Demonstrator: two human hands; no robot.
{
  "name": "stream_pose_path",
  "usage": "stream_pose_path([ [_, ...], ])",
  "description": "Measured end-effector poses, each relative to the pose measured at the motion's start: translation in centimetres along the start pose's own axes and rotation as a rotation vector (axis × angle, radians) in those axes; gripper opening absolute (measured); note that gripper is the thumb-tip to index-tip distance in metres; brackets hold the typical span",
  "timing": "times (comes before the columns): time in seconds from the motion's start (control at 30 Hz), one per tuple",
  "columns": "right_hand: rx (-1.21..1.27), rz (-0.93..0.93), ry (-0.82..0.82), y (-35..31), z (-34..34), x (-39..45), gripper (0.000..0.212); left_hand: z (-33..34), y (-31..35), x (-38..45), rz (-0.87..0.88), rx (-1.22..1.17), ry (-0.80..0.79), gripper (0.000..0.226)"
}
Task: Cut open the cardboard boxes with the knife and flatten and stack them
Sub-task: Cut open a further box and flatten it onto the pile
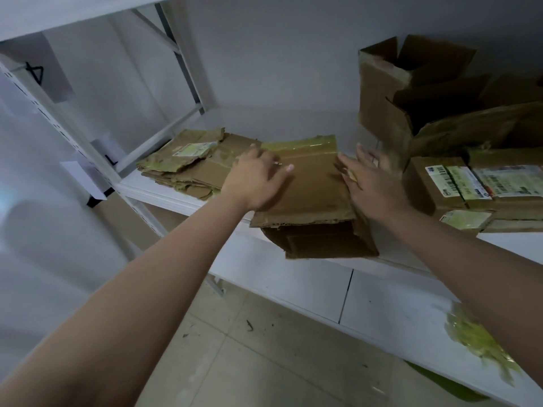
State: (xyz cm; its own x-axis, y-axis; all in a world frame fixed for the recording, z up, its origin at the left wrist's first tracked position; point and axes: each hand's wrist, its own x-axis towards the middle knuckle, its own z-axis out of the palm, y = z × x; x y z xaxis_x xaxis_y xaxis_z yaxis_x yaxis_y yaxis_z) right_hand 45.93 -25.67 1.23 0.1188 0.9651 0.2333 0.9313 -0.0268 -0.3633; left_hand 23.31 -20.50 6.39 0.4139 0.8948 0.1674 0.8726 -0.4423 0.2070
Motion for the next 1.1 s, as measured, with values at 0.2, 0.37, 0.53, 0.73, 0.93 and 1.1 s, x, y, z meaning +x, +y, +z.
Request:
stream_pose_path([
  [0.2, -0.119, -0.019, -0.147, -0.9, 2.7, 0.6, 0.057, 4.0, 3.3, 0.6, 0.022, 0.164, -0.171, 0.07],
  [0.37, -0.062, -0.035, -0.235, -1.0, 5.4, 0.3, 0.056, 8.2, 1.3, -1.0, -0.03, 0.143, -0.266, 0.074],
  [0.53, -0.222, -0.073, -0.307, -0.9, 7.8, -0.1, 0.058, 11.2, -0.9, -2.8, -0.046, 0.175, -0.267, 0.077],
  [0.73, -0.273, -0.059, -0.33, -1.3, 7.9, 0.1, 0.06, 11.9, -1.0, -2.7, -0.041, 0.144, -0.205, 0.077],
  [0.93, -0.292, -0.06, -0.315, -1.6, 8.0, 0.1, 0.061, 12.3, -1.1, -2.7, -0.056, 0.144, -0.159, 0.077],
  [1.1, -0.292, -0.063, -0.29, -1.6, 8.1, 0.0, 0.061, 12.9, -1.0, -3.2, -0.053, 0.159, -0.069, 0.075],
])
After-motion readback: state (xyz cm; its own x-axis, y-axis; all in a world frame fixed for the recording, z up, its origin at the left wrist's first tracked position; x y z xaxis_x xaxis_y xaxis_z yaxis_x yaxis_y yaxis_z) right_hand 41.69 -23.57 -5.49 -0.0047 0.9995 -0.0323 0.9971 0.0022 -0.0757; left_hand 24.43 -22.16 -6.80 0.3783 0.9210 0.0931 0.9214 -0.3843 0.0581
